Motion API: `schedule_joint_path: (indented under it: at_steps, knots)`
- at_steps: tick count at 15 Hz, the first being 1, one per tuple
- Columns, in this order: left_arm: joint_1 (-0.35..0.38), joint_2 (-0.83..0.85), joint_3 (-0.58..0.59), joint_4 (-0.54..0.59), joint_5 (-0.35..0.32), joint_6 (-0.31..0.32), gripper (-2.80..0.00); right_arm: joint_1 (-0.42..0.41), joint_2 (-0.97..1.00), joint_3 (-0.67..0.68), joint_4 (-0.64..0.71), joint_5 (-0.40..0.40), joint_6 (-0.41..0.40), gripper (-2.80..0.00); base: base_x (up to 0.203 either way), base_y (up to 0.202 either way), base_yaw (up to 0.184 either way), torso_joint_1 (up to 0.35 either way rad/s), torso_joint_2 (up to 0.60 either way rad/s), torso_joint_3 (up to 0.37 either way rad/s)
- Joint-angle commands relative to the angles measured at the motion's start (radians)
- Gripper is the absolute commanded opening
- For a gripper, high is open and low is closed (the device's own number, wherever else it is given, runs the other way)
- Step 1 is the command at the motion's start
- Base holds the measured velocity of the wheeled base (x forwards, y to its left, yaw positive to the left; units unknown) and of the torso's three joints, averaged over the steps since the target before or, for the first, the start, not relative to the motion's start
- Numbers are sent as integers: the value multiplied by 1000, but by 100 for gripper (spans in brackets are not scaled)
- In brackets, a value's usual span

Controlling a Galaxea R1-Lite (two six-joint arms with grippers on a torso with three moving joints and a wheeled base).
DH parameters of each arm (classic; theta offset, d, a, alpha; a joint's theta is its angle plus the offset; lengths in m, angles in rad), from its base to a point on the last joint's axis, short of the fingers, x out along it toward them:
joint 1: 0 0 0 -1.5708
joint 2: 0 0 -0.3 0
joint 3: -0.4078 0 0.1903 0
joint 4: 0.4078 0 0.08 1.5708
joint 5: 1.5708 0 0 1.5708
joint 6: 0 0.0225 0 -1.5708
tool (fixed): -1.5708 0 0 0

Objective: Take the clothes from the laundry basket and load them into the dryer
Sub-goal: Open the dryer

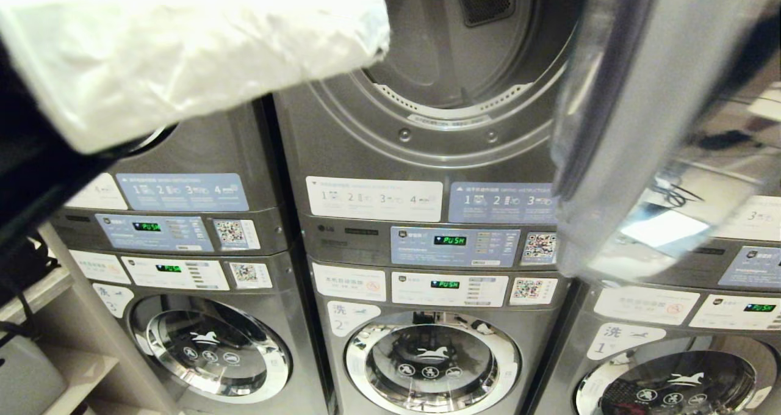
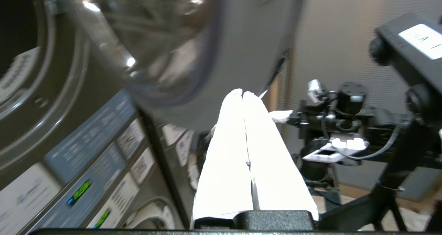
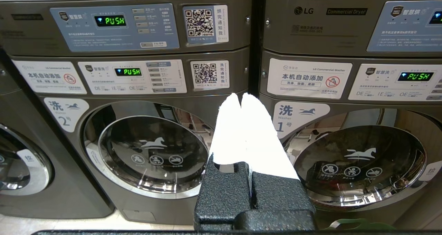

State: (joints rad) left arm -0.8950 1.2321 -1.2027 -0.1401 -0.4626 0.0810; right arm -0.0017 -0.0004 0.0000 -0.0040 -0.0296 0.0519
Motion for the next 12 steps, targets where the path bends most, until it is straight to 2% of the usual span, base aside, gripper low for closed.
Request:
schedule_joint_path:
  at_steps: [1,2,3,5,8,10,12]
  knots:
    - [-20,-40,25,14,201,2,-280,0,0,0,-1,-3,0,-280,0,0,0,0,0,0]
    - [29,-65,53,17,276,-14,-280,0,0,0,-1,-3,0,-280,0,0,0,0,0,0]
    - [76,-100,102,18,317,-31,-280,0,0,0,-1,-3,0,-280,0,0,0,0,0,0]
    - [232,-181,234,18,364,-47,-280,0,0,0,-1,-3,0,-280,0,0,0,0,0,0]
    - [513,-300,462,12,388,-103,-280,0,0,0,-1,-1,-3,-280,0,0,0,0,0,0]
    - [660,-365,609,9,396,-141,-280,0,0,0,-1,-3,-4,-280,0,0,0,0,0,0]
    - [776,-418,752,-9,401,-152,-280,0,0,0,-1,-4,7,-280,0,0,0,0,0,0]
